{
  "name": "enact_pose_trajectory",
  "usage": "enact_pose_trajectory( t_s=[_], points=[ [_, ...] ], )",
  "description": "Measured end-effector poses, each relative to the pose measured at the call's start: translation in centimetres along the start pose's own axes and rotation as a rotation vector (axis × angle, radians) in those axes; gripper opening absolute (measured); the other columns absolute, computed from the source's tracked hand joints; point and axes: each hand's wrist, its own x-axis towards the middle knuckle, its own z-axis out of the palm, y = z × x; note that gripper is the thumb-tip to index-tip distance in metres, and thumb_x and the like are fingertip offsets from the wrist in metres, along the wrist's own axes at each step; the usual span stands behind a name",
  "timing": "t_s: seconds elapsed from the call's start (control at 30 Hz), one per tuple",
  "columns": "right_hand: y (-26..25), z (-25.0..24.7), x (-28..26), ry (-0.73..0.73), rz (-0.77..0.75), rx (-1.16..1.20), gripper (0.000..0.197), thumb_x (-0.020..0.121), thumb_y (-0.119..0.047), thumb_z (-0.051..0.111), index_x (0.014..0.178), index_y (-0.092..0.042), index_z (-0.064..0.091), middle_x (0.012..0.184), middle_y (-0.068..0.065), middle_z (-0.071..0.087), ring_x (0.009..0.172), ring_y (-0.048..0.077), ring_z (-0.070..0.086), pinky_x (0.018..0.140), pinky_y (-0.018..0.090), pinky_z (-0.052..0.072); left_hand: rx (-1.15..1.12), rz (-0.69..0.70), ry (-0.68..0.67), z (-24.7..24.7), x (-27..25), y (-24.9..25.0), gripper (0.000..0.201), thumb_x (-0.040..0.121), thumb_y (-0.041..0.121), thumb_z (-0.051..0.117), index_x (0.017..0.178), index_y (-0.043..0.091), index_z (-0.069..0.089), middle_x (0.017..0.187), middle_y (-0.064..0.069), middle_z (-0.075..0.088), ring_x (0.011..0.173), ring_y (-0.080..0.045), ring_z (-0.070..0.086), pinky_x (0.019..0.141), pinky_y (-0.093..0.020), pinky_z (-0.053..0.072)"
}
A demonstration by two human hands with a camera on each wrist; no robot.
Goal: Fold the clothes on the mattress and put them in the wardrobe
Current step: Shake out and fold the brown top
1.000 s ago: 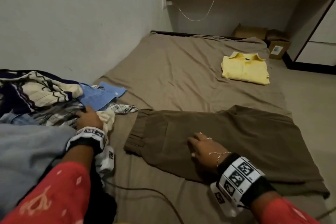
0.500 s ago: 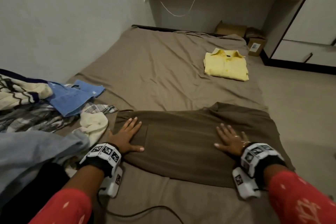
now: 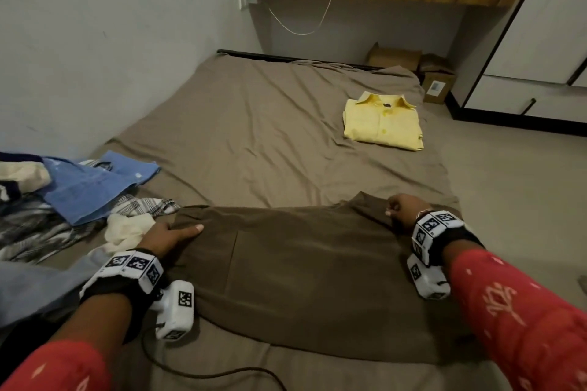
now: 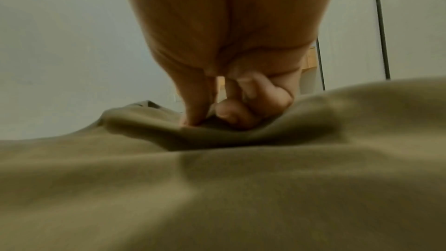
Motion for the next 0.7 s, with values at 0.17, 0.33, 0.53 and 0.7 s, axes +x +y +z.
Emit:
enact_pose_trajectory(
  t_s=[0.17,0.33,0.53,0.7],
  points=[
    [-1.4,-2.3,3.5,0.235,0.041,0.313,0.02,0.095,-0.016,0.048,0.077,-0.009,0.052,0.083,0.018,0.06,0.061,0.025,0.058,0.07,0.031,0.046,-0.095,-0.06,-0.134,-0.1,-1.0,0.9,0.022,0.079,0.008,0.068,0.099,0.0,0.066,0.092,-0.02,0.071,0.085,-0.035,0.069,0.085,-0.051,0.053],
    [-3.2,-0.8,5.1,-0.003,0.001,0.043,0.03,0.093,-0.018,0.05,0.118,-0.001,0.048,0.123,0.021,0.051,0.114,0.035,0.05,0.09,0.033,0.039,0.028,-0.121,0.026,-0.4,-0.5,0.2,0.034,0.083,0.02,0.068,0.103,-0.008,0.061,0.099,-0.028,0.066,0.093,-0.043,0.063,0.09,-0.055,0.049],
    [-8.7,0.7,-0.3,-0.067,-0.216,-0.148,0.052,0.093,-0.028,0.049,0.139,-0.009,0.032,0.148,0.017,0.023,0.13,0.038,0.036,0.107,0.038,0.03,0.016,0.002,0.007,0.8,-2.3,0.5,0.051,0.081,-0.003,0.066,0.117,0.009,0.031,0.107,-0.01,0.051,0.101,-0.028,0.053,0.09,-0.039,0.045],
    [-3.6,0.9,-8.9,-0.134,-0.265,-0.156,0.036,0.087,-0.028,0.055,0.122,-0.021,0.051,0.127,0.005,0.052,0.118,0.027,0.05,0.095,0.031,0.039,0.07,0.09,0.087,-0.2,-2.4,1.0,0.054,0.079,-0.013,0.062,0.11,0.012,0.026,0.101,-0.016,0.048,0.08,-0.023,0.052,0.073,-0.033,0.045]
  ],
)
